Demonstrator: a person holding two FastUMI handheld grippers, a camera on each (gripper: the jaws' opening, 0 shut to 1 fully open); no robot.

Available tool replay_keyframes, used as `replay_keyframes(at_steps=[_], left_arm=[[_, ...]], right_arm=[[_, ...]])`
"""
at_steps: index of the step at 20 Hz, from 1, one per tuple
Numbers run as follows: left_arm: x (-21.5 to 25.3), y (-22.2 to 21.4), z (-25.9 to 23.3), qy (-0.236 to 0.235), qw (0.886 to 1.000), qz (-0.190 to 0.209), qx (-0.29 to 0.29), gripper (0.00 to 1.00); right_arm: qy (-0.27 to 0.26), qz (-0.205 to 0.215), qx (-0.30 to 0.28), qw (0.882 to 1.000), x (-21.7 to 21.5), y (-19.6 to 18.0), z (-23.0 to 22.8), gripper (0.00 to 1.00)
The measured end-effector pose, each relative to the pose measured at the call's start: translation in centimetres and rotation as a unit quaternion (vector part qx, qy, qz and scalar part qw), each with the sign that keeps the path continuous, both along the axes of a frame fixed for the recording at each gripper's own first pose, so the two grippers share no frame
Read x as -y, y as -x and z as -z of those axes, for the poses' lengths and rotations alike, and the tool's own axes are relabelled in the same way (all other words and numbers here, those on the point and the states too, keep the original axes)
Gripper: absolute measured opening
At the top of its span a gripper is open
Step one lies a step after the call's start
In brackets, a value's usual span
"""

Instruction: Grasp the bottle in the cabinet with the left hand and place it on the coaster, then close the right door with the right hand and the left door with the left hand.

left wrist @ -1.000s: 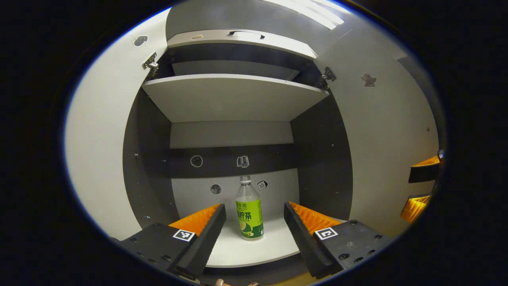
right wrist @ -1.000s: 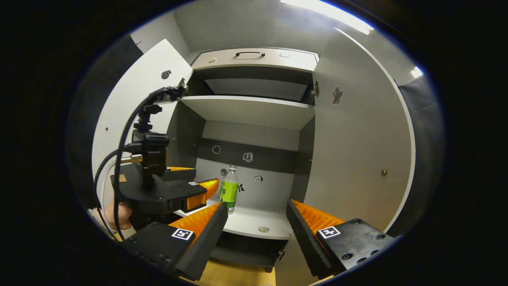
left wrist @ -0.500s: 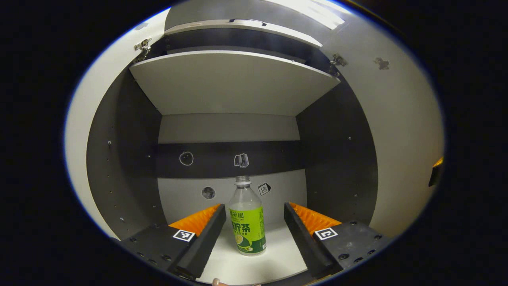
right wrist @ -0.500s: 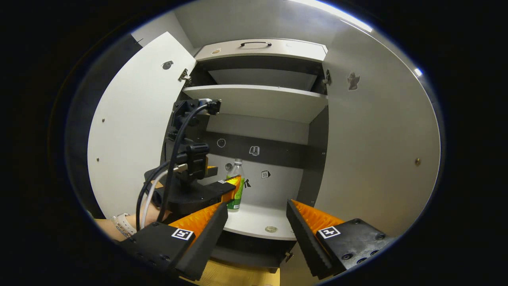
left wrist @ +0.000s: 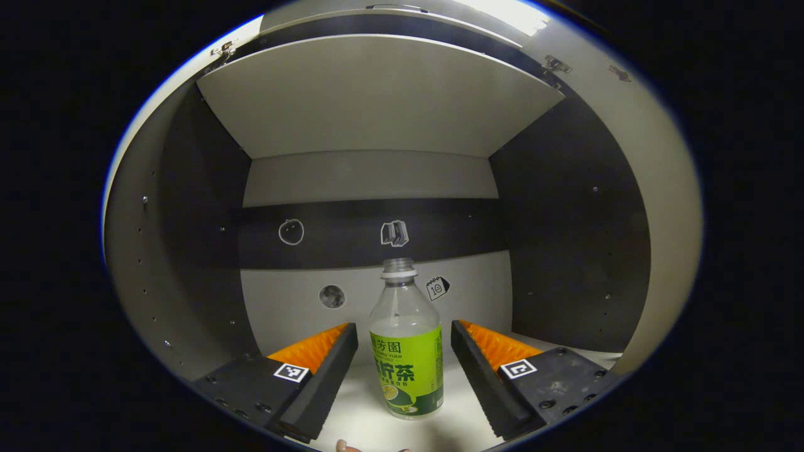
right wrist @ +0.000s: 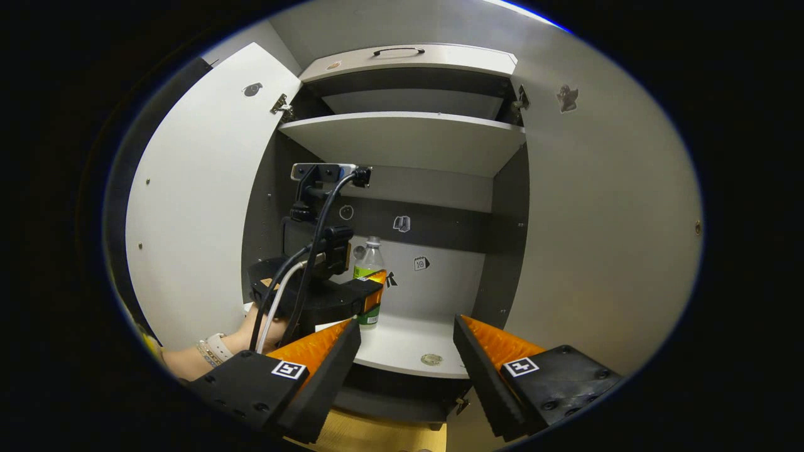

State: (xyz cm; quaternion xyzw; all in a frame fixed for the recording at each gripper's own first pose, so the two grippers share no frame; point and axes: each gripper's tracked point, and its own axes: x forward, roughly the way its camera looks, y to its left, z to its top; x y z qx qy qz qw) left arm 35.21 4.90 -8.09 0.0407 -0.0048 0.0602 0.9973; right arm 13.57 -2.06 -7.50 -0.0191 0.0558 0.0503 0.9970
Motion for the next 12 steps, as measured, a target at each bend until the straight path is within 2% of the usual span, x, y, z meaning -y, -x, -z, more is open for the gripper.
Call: replay_keyframes(at_steps=[5,10,12], left_arm=[[0.0,-1.7,1.5,0.026,1.000,0.010,-0.010,0.95],[-0.2,-3.1,2.0,0.013,1.000,0.007,-0.021,0.95],[0.2,-3.3,2.0,0.016,1.000,0.011,-0.022,0.85]], right_arm=[[0.005,0.004,-0.007,1.000,0.6,-0.7,0.8,0.98],[0.002,0.002,-0.015,1.000,0.8,-1.2,1.3,0.98],[0.000,0.002,-0.016,1.000,0.9,-1.4,1.3,0.98]])
